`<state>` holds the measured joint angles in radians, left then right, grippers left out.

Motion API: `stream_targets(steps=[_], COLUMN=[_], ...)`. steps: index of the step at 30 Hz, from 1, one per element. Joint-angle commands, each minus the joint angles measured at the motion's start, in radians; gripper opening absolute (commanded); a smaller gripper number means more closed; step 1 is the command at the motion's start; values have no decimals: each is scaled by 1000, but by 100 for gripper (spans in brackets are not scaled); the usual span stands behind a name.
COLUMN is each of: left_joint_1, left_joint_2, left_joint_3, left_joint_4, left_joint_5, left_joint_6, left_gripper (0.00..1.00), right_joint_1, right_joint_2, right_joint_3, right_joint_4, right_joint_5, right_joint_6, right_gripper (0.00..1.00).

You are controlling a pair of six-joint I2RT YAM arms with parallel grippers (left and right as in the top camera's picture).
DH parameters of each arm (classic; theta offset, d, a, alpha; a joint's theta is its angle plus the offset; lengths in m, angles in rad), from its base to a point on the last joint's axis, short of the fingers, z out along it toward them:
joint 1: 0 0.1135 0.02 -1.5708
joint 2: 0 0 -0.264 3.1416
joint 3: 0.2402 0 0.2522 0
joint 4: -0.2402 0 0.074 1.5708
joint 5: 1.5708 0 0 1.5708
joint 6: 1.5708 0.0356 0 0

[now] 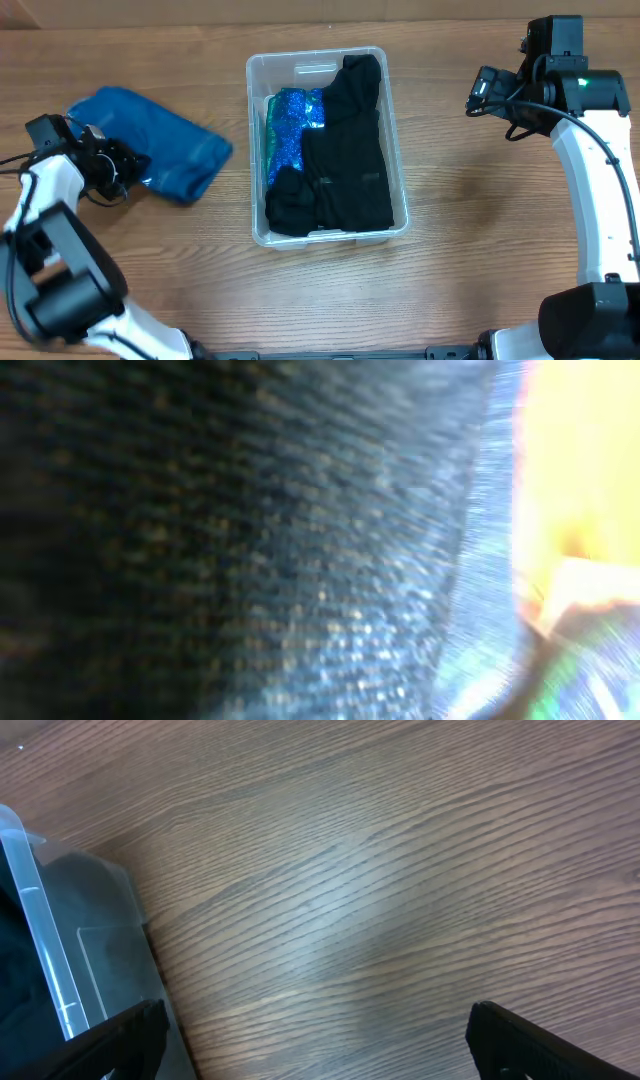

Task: Pack container
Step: 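Move the left gripper to the folded blue denim and grasp it, then lift the denim over the bin and lay it on top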

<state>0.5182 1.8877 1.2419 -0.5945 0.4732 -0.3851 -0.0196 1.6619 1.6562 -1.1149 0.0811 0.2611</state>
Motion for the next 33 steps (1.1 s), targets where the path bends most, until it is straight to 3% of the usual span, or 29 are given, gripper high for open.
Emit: stream_targets(steps=[1,4,9,12,14,15,21,24,29,33], left_joint_1=[-43,-151,-486,-728,-842,-873,-898,-898,-898,-898], left_joint_2=[-325,-579,-640,-570,-476,-434,-225,-221,-220,-220], left_joint_3=[13,53,275,291,291,291,291,291,283,283], left_joint_4=[3,-10,-14,-2,-19,-27,-48,-93,-157,-195], left_joint_5=[98,74,40,-18,85,98,87,-61,-178,-194], left_joint_6=[58,71,80,221,417,455,430,378,377,377], left_gripper=[4,4,4,4,4,4,4,4,4,4], right_joint_1=[-2,-2,-2,-2,-2,-2,-2,-2,-2,-2], right_joint_2=[-12,-12,-12,-12,-12,-12,-12,-12,-12,-12], right_joint_3=[-1,-1,-1,-1,-1,-1,-1,-1,-1,-1], right_joint_4=[4,1,0,-10,-13,-14,-15,-13,-14,-14], right_joint_5=[-5,-5,-5,-5,-5,-5,-5,-5,-5,-5], right_joint_6=[-3,-3,-3,-3,-3,-3,-3,-3,-3,-3], right_gripper=[100,100,100,100,100,100,100,100,100,100])
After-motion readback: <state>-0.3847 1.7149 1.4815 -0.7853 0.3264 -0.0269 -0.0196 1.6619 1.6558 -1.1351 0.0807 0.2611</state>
